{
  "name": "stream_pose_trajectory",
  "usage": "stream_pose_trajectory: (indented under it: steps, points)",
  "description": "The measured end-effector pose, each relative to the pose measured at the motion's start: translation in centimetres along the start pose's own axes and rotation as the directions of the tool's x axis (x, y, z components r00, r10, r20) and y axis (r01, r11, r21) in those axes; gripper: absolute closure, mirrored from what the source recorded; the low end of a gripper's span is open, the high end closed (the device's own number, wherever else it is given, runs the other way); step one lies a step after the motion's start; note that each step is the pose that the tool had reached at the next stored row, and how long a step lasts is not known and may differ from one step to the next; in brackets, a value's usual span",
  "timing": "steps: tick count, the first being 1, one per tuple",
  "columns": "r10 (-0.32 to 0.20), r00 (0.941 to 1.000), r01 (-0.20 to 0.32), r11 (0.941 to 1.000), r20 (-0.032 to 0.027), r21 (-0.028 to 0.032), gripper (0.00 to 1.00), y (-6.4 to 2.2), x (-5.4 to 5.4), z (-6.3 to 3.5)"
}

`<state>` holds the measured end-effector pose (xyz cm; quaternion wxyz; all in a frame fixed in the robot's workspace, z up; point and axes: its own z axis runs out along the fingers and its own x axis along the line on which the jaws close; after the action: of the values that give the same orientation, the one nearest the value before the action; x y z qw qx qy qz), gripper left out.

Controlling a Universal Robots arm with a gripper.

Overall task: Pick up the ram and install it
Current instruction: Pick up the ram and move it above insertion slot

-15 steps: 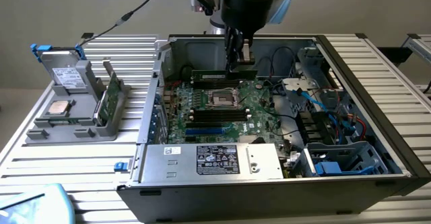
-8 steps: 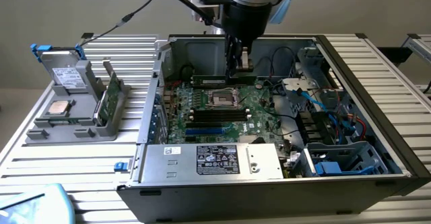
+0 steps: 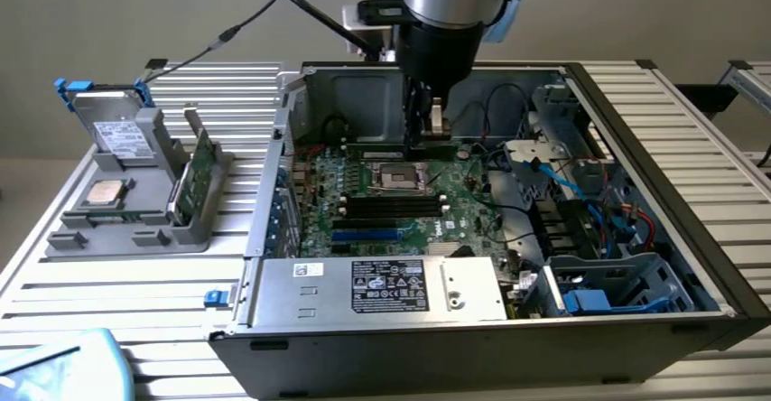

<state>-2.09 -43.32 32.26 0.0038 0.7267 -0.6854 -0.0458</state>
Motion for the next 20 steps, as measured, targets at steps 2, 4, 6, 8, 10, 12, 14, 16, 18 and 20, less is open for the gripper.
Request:
stream_pose_trajectory:
  steps: [2,4,6,8,10,12,14,16,18,20]
  points:
    - [0.003,1.0,-0.003,1.0,0.0002,0.0002,0.86,-0.06,0.0,0.36]
    - [0.005,1.0,-0.005,1.0,0.0002,0.0003,0.86,-0.13,0.0,0.71]
    - [0.007,1.0,-0.007,1.0,0.0,0.0004,0.86,-0.2,-0.1,1.04]
    - [0.008,1.0,-0.008,1.0,-0.0008,0.0005,0.86,-0.29,-0.1,1.34]
    - [0.009,1.0,-0.009,1.0,-0.0028,0.0004,0.86,-0.38,-0.2,1.58]
    - [0.01,0.9999,-0.01,0.9999,-0.005,0.0006,0.86,-0.47,-0.2,1.8]
    - [0.011,0.9999,-0.011,0.9999,-0.0072,0.0008,0.86,-0.54,-0.2,2.02]
    - [0.012,0.9999,-0.012,0.9999,-0.0112,0.0009,0.86,-0.61,-0.3,2.23]
    - [0.013,0.9998,-0.013,0.9999,-0.0166,0.0008,0.86,-0.67,-0.3,2.44]
    - [0.013,0.9997,-0.013,0.9999,-0.0226,0.0006,0.86,-0.71,-0.3,2.67]
